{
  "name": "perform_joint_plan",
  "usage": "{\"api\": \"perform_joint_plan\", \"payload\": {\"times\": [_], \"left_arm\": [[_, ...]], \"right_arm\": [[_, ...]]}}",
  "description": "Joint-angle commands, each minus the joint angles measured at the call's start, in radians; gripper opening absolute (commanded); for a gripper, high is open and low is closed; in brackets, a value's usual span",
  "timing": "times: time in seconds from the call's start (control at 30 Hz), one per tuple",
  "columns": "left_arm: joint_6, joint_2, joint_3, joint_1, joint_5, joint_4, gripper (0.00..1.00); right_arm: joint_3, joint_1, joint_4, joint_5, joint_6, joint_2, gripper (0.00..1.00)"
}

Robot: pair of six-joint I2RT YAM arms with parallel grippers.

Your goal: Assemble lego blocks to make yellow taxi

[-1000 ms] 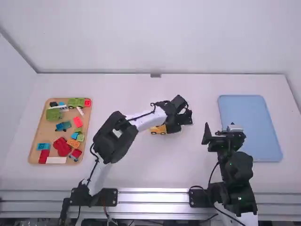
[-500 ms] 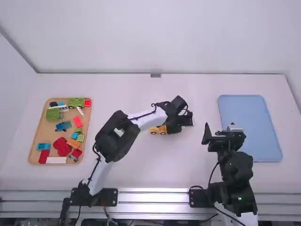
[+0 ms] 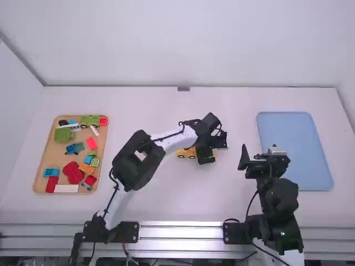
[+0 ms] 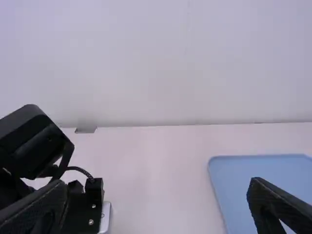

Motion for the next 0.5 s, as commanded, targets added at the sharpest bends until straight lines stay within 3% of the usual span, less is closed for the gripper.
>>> {"api": "perform_joint_plan", "payload": {"times": [0.0, 0.23, 0.33, 0.47], "left_arm": [[-0.041, -0.038, 0.047, 0.009, -0.029, -0.028, 0.99], [0.047, -0.200, 0.042, 0.102, 0.185, -0.152, 0.99], [0.048, -0.269, 0.008, 0.160, 0.205, -0.156, 0.99], [0.053, -0.364, -0.092, 0.237, 0.249, -0.117, 0.99]], "right_arm": [[-0.007, 0.003, 0.014, 0.003, -0.025, -0.006, 0.98], [0.004, 0.003, 0.058, 0.001, -0.044, 0.046, 0.98], [0.039, 0.003, 0.061, -0.039, -0.080, 0.128, 0.98], [0.128, -0.022, 0.059, -0.203, -0.196, 0.332, 0.98]]}}
